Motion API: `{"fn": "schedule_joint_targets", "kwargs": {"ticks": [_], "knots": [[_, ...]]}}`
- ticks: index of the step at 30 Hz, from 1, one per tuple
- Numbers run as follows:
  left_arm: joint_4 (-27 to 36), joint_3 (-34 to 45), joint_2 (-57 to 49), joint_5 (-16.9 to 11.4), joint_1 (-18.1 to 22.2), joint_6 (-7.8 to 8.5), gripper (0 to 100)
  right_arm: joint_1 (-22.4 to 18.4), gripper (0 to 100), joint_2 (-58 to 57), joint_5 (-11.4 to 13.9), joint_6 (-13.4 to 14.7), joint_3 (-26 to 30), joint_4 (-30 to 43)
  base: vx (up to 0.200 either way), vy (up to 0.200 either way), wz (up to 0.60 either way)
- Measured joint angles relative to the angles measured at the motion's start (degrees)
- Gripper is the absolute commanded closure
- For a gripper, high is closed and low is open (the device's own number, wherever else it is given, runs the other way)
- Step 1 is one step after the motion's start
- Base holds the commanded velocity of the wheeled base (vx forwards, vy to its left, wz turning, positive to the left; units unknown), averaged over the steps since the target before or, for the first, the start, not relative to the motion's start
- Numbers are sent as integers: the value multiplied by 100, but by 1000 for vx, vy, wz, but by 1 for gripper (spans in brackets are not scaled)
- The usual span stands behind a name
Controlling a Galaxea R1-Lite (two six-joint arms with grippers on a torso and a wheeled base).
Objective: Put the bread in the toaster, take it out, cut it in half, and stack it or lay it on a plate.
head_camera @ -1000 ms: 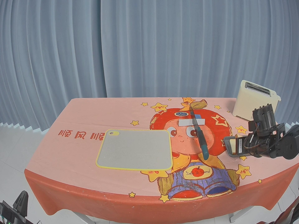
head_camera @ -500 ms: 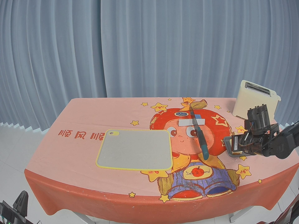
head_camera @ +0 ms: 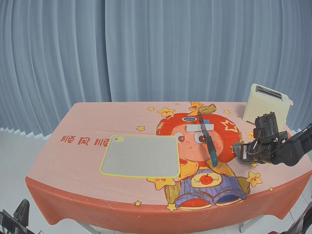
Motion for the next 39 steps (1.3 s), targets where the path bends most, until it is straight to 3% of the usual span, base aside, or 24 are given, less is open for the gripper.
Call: {"fn": "schedule_joint_targets", "kwargs": {"ticks": [39], "knots": [[0, 0, 0, 0, 0, 4, 100, -46, 100, 226, -11, -30, 13, -325, 0, 0, 0]]}}
